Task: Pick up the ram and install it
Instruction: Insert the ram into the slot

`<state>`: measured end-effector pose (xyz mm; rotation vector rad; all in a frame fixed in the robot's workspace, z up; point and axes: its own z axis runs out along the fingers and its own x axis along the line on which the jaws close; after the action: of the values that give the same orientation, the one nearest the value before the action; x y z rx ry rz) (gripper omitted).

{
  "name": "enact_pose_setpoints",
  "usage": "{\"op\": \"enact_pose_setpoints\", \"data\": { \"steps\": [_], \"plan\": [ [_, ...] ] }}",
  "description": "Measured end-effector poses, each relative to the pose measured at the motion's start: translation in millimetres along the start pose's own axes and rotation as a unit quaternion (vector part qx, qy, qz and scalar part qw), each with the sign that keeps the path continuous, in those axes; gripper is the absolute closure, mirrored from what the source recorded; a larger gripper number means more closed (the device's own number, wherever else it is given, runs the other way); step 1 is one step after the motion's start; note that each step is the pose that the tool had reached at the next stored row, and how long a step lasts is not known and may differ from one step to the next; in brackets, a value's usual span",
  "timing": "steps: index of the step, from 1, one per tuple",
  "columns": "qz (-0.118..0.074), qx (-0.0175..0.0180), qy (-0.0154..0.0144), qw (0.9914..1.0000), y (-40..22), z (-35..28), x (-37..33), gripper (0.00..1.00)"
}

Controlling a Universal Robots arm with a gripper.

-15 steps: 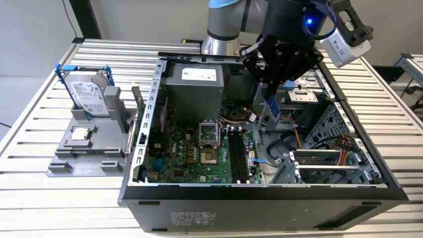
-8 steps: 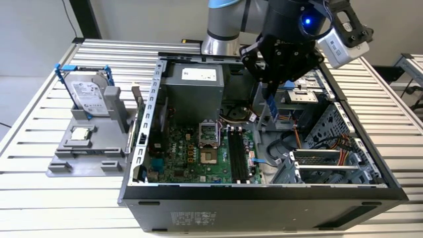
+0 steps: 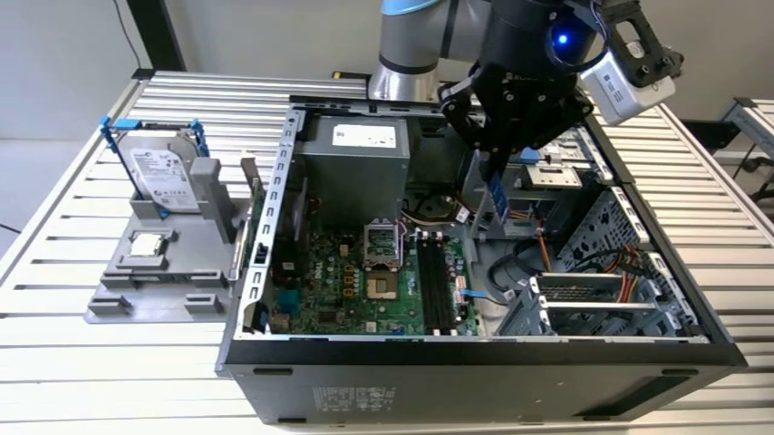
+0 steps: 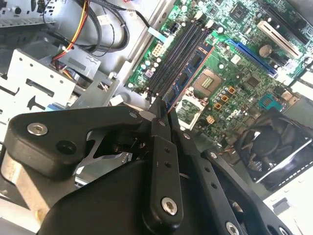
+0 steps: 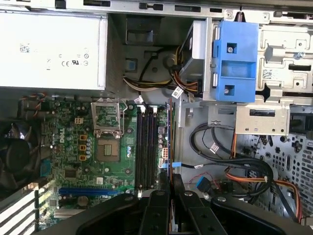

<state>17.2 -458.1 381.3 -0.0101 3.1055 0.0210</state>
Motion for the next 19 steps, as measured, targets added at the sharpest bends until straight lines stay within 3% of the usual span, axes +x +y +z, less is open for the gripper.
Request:
{"op": "enact_pose_setpoints", "data": {
  "steps": [19],
  "plan": [
    [0.0, 0.0001, 0.0, 1.0, -0.2, 13.1, 0.5, 1.0]
  ]
}}
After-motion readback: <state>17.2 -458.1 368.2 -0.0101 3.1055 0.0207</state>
